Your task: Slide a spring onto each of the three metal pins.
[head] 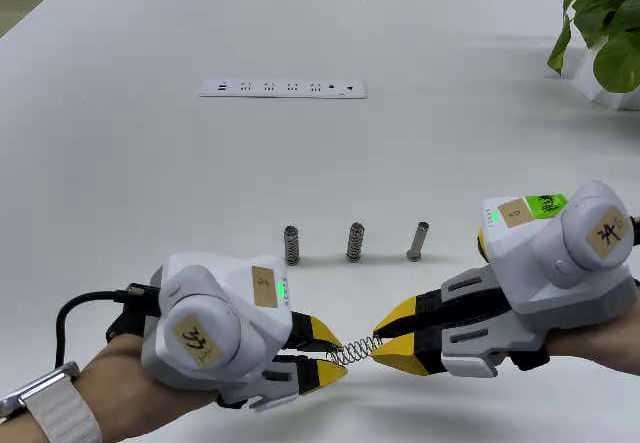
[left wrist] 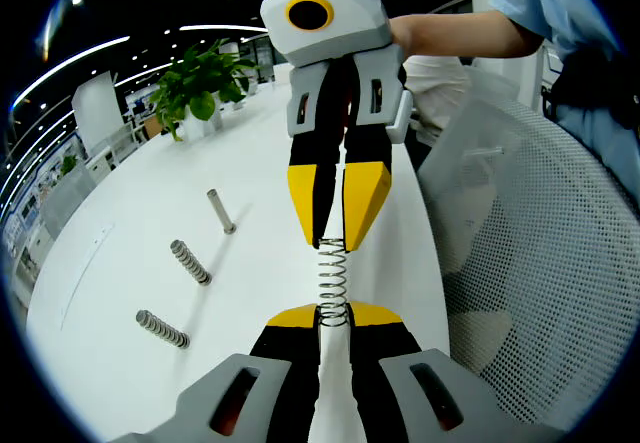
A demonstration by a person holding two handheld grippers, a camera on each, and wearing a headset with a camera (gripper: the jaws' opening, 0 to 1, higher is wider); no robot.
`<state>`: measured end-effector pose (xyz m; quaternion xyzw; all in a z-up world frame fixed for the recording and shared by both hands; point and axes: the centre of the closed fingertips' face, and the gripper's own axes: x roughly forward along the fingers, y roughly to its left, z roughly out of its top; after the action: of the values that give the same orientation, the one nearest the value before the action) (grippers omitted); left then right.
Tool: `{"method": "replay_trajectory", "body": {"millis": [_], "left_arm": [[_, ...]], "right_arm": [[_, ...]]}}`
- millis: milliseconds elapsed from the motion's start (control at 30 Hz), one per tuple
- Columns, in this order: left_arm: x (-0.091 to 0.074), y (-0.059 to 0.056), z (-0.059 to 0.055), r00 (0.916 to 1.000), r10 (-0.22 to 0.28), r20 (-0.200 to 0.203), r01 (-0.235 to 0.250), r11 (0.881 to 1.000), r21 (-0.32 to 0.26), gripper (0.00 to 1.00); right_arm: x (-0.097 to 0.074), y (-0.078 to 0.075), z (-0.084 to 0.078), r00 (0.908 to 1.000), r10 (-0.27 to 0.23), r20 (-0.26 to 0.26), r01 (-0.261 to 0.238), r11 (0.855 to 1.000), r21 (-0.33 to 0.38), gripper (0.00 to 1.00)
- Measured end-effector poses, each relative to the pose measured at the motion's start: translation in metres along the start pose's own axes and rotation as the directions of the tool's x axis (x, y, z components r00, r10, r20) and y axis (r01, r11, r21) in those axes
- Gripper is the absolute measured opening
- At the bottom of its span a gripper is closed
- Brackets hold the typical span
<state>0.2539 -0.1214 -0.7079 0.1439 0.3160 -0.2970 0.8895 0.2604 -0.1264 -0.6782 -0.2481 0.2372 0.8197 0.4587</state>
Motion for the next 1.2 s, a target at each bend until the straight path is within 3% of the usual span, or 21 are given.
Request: {"method": "replay_trajectory", "body": {"millis": [267, 333, 433, 633, 700, 733, 833, 1067, 1200], "left_arm": [[0.003, 0.0, 0.002, 1.0, -0.002, -0.004, 0.002, 1.0, -0.019, 0.09], [0.004, 0.0, 0.003, 1.0, 0.001, -0.005, -0.001, 1.0, -0.023, 0.09], [0.005, 0.001, 0.005, 1.0, 0.001, 0.006, 0.0, 1.0, -0.03, 0.09], [0.004, 0.003, 0.006, 0.9998, 0.013, 0.013, -0.013, 0.999, -0.033, 0.09], [0.005, 0.002, 0.006, 0.9998, 0.011, 0.015, -0.01, 1.0, -0.029, 0.09], [0.005, 0.001, 0.007, 0.9999, 0.008, 0.015, -0.008, 1.0, -0.021, 0.09], [0.006, 0.001, 0.009, 0.9997, 0.006, 0.023, -0.005, 1.0, -0.018, 0.09], [0.009, -0.002, 0.018, 0.9991, -0.003, 0.041, 0.003, 1.0, 0.002, 0.09], [0.01, -0.003, 0.02, 0.9986, -0.007, 0.052, 0.007, 1.0, 0.004, 0.09]], "right_arm": [[0.0, 0.005, 0.007, 0.9964, -0.049, -0.069, 0.042, 0.993, -0.109, 0.12], [-0.001, 0.003, 0.005, 0.9909, -0.074, -0.112, 0.055, 0.984, -0.169, 0.12], [0.001, 0.007, 0.013, 0.9929, -0.069, -0.097, 0.051, 0.984, -0.173, 0.12], [-0.002, 0.001, 0.009, 0.9921, -0.065, -0.107, 0.045, 0.983, -0.179, 0.12], [-0.003, 0.002, 0.008, 0.992, -0.056, -0.113, 0.032, 0.979, -0.199, 0.12], [-0.004, 0.006, 0.007, 0.9928, -0.03, -0.116, 0.003, 0.974, -0.226, 0.13], [-0.003, 0.014, 0.008, 0.9943, 0.017, -0.105, -0.04, 0.973, -0.226, 0.31], [0.002, 0.006, 0.0, 0.984, 0.016, -0.177, -0.071, 0.949, -0.308, 0.23], [0.002, 0.005, -0.001, 0.9809, 0.029, -0.193, -0.088, 0.948, -0.306, 0.17]]}}
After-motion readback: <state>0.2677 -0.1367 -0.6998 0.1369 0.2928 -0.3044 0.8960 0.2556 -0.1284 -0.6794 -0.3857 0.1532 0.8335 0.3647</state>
